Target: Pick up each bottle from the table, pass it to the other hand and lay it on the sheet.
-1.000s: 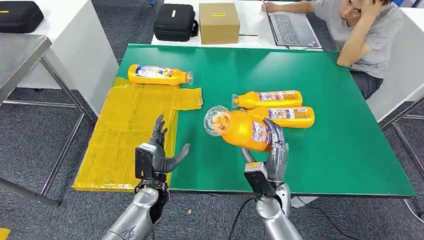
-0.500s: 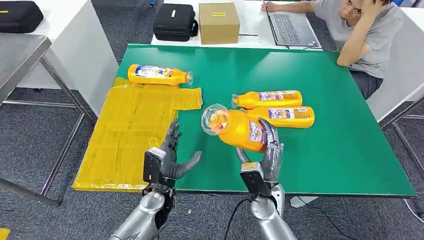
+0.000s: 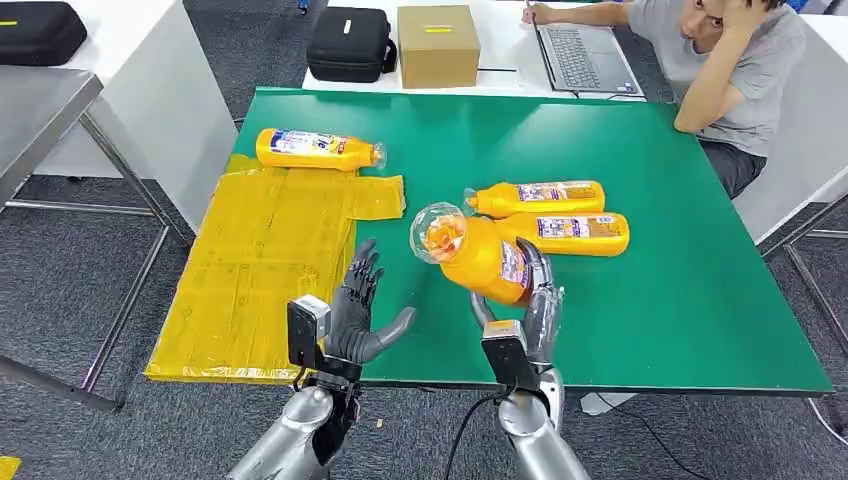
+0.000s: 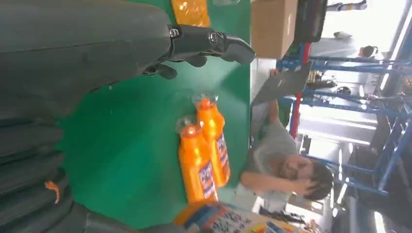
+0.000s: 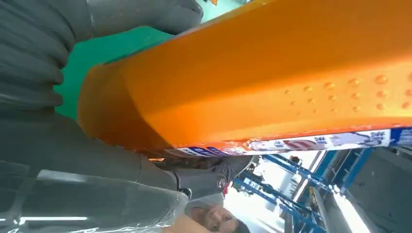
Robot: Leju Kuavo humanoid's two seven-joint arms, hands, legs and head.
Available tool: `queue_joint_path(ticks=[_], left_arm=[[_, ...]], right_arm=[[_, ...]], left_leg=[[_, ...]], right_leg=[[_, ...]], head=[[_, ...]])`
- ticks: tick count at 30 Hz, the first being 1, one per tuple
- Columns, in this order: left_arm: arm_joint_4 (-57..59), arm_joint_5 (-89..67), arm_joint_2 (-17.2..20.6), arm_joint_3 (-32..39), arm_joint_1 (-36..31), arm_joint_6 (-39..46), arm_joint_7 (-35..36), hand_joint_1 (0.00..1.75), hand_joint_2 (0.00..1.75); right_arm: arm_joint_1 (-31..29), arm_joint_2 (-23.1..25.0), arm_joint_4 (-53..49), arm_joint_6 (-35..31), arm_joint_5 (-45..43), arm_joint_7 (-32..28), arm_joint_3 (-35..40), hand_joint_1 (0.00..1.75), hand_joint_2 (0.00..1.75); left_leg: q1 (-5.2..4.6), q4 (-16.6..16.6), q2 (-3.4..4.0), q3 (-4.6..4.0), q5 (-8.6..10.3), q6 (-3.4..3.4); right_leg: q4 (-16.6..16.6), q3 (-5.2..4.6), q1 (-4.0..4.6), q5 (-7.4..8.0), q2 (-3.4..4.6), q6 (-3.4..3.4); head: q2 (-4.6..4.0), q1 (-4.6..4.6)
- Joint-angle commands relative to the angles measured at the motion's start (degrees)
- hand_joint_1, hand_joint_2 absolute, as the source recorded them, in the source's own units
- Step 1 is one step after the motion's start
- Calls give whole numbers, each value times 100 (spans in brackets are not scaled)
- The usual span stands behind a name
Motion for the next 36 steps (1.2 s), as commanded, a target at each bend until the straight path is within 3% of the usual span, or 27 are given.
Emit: queue_joint_path(ticks=[1, 21, 29, 36], left_arm=[[-278, 152, 166, -233, -57, -19, 53, 0, 175], [-223, 282, 166, -308, -100, 16, 101, 0, 175], [-75, 367, 97, -549, -169, -182, 152, 0, 175], [8, 369, 18, -795, -272, -299, 190, 0, 175]], right_arm=[[-328, 99, 701, -37, 143, 0, 107, 175, 175], [-432, 155, 973, -37, 162, 0, 294, 175, 175], [-649, 97, 1345, -37, -127, 0, 644, 175, 175], [-895, 132, 1642, -37, -194, 0, 762, 175, 175]], left_leg=[[0, -4, 19, 33, -14, -12], [1, -3, 8, 10, -3, -6], [-2, -1, 16, 42, -18, -16], [0, -1, 8, 16, -6, -9]], right_leg=[[0, 26, 1, -11, 12, -11], [-3, 7, 2, -1, 4, -5], [4, 34, 0, -16, 6, -13], [-1, 13, 1, -5, 2, -7]], head=[[0, -2], [0, -2], [0, -2], [0, -2]])
